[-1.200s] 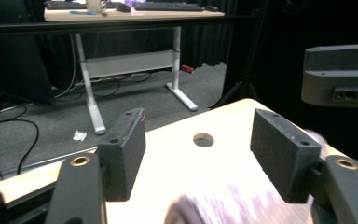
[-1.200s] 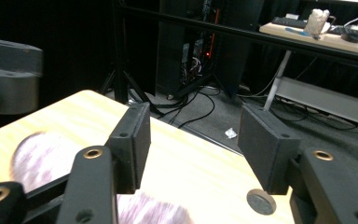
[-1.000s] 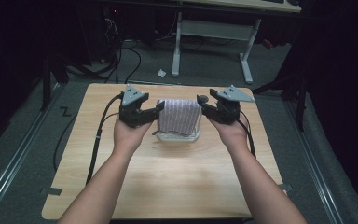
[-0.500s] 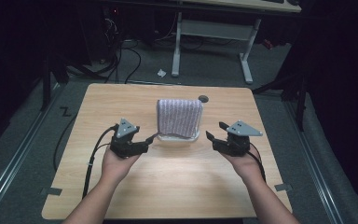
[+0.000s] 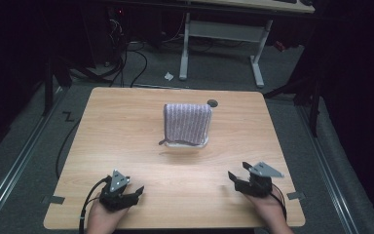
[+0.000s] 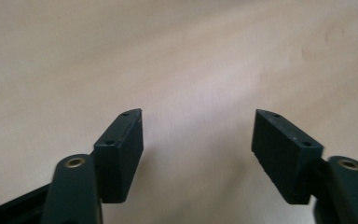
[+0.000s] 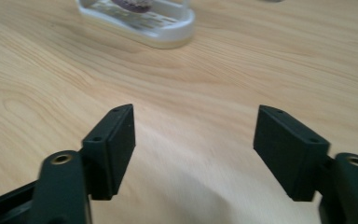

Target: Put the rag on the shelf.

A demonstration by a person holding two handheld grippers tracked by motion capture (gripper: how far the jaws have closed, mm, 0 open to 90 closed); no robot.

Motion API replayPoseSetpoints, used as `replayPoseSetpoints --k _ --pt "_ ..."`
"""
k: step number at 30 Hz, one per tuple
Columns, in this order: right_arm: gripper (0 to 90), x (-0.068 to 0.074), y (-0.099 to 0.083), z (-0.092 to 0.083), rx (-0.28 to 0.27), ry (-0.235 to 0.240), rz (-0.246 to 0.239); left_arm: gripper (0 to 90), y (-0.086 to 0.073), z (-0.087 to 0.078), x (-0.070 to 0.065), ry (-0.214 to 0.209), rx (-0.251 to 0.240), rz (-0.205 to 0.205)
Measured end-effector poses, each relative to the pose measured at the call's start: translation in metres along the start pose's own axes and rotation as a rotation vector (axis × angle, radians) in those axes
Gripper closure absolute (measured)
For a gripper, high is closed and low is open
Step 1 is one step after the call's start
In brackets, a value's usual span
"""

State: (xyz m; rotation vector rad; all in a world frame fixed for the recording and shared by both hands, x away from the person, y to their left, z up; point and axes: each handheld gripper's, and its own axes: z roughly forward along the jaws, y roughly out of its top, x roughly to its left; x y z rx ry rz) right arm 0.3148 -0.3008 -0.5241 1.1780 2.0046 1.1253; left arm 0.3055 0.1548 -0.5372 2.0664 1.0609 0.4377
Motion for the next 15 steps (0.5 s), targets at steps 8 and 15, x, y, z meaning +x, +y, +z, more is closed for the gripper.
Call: replayPoseSetpoints --k 8,15 --pt "31.9 -0.002 -0.009 -0.004 0.015 -0.022 0.031 31.5 0.001 -0.005 0.016 -0.011 -0.072 -0.074" --pt "31.9 -0.006 -0.015 -0.001 0.043 -0.025 0.025 30.8 0.0 -0.003 0.019 -0.022 -0.061 -0.074"
